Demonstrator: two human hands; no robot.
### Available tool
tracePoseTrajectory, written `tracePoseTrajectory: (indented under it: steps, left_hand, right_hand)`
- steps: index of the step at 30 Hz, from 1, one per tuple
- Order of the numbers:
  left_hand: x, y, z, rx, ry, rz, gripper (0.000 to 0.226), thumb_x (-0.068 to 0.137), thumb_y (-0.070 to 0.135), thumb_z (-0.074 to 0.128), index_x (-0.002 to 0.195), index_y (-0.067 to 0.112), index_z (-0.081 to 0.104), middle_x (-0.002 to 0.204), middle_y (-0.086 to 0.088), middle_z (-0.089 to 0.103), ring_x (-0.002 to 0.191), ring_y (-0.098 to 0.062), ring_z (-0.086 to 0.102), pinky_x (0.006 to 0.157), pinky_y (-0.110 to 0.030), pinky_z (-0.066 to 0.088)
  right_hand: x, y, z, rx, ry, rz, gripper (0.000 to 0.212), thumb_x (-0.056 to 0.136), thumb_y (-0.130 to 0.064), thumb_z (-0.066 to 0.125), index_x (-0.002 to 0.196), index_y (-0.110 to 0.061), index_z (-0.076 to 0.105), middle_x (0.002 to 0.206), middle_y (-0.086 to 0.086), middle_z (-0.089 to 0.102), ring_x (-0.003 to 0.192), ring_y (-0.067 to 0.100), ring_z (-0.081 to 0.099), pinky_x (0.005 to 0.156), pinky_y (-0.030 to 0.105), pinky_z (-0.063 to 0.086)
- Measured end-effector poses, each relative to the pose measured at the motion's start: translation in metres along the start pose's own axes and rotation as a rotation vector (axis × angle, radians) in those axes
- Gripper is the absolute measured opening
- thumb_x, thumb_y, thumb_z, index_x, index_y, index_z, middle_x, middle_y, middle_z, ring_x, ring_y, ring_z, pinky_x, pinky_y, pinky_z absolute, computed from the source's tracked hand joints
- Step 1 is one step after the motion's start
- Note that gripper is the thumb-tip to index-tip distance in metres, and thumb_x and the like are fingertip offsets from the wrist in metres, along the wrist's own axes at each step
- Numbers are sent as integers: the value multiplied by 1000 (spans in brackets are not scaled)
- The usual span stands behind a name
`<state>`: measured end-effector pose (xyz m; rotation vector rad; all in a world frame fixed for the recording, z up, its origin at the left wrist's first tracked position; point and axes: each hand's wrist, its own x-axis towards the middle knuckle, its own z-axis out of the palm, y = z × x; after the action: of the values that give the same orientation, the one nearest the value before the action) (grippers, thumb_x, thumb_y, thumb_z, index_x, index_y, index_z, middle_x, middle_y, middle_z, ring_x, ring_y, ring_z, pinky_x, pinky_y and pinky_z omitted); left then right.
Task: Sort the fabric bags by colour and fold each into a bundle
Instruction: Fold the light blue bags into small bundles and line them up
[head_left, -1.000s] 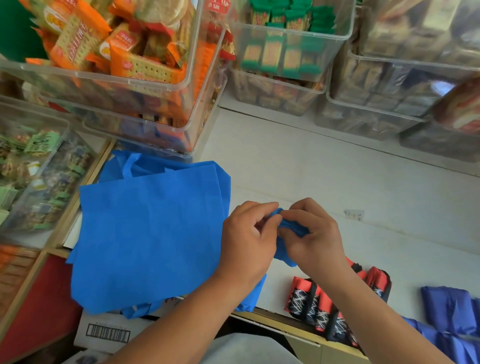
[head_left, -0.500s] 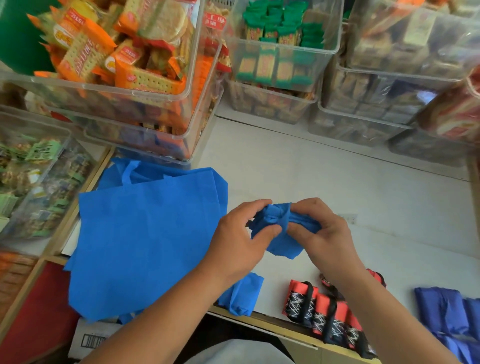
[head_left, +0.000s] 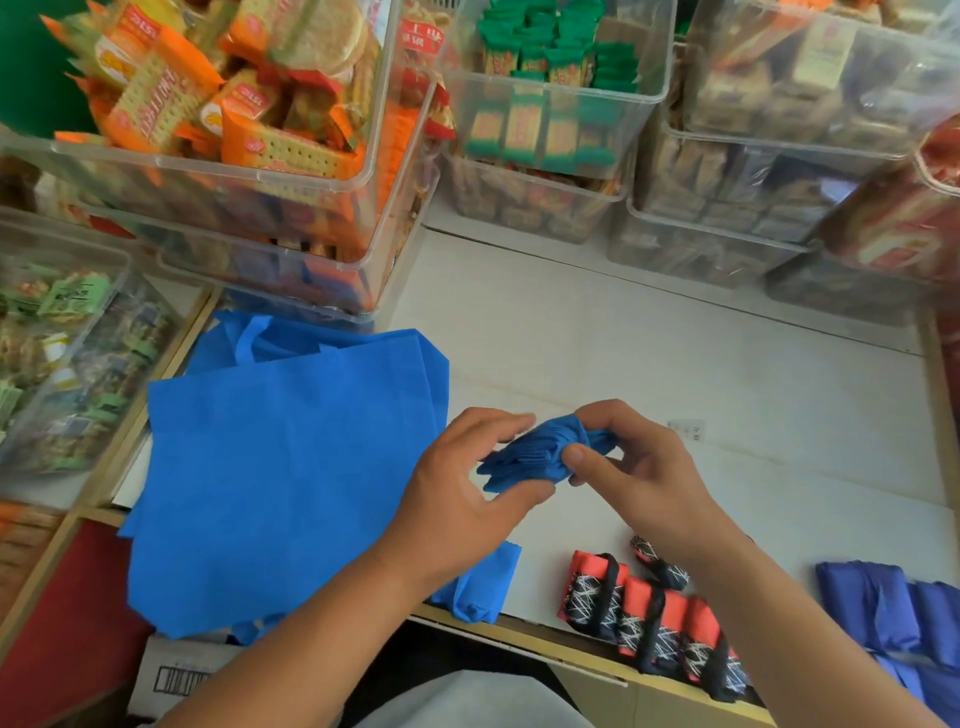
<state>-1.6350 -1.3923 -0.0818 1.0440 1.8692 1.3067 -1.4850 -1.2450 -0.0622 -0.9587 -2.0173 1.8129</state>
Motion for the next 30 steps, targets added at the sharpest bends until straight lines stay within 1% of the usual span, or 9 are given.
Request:
tracePoseTrajectory:
  steps: [3, 5, 7, 10, 14, 18, 24, 28, 30]
  left_hand:
    - [3, -5, -12, -154, -178, -170, 52, 87, 34, 80, 136, 30, 63, 130, 17, 65, 126, -8, 59, 105, -32, 51]
    - [7, -3, -15, -288, -208, -231, 37, 99, 41, 65, 133, 25, 66, 128, 9, 69, 124, -11, 63, 101, -35, 54]
    - [11, 0, -17, -306, -201, -240, 28, 106, 32, 54, 127, 22, 70, 122, 5, 71, 118, -14, 66, 97, -33, 56]
    - [19, -1, -18, -276, -248, -221, 23, 104, 15, 59, 122, 19, 73, 117, 2, 71, 114, -18, 68, 97, -37, 57]
    - [28, -3, -20, -307, -289, -275, 8, 101, 17, 66, 106, 18, 72, 105, 1, 72, 98, -39, 68, 95, -57, 55]
    - [33, -3, -16, -333, -344, -305, 12, 104, 24, 60, 104, 18, 70, 101, -7, 71, 92, -29, 65, 95, -52, 53]
    - [42, -1, -5, -450, -251, -397, 9, 101, 18, 64, 101, 12, 70, 88, -1, 71, 85, -14, 65, 81, -31, 55]
    - [47, -1, 2, -307, -39, -458, 19, 92, 33, 76, 89, 15, 70, 83, -5, 72, 76, -11, 66, 75, -33, 58]
    - [42, -3, 1, -243, -12, -417, 18, 96, 32, 71, 88, 16, 72, 84, -5, 72, 75, -9, 65, 74, -33, 56]
  right_hand:
    - [0, -1, -6, 31, -64, -80, 12, 98, -15, 67, 106, -7, 71, 106, 13, 65, 90, 33, 61, 76, 36, 56]
    - [4, -2, -7, -11, -106, -124, 14, 97, -15, 66, 106, -7, 72, 109, 13, 63, 98, 34, 60, 80, 43, 56]
    - [6, -3, -8, -15, -152, -150, 17, 97, -18, 65, 108, -8, 74, 112, 13, 62, 102, 35, 61, 83, 45, 56]
    - [8, -3, -9, -19, -169, -187, 20, 95, -17, 67, 110, -5, 73, 114, 13, 61, 104, 33, 63, 85, 40, 55]
    - [10, -2, -13, 6, -137, -193, 21, 90, -13, 72, 111, -9, 72, 116, 10, 62, 110, 32, 62, 88, 45, 57]
    - [13, -6, -15, 36, -156, -165, 19, 87, -10, 75, 106, -6, 75, 112, 13, 63, 105, 33, 64, 85, 42, 58]
    - [16, -14, -14, 0, -178, -126, 20, 91, -15, 69, 111, -14, 72, 106, 1, 70, 104, 29, 67, 91, 40, 56]
    - [21, -7, -10, -20, -68, -93, 22, 93, -15, 65, 114, -16, 72, 108, 1, 72, 109, 27, 67, 96, 48, 56]
    - [21, -4, -7, -32, -39, -59, 21, 96, -13, 64, 115, -17, 71, 109, -1, 73, 107, 25, 68, 94, 48, 57]
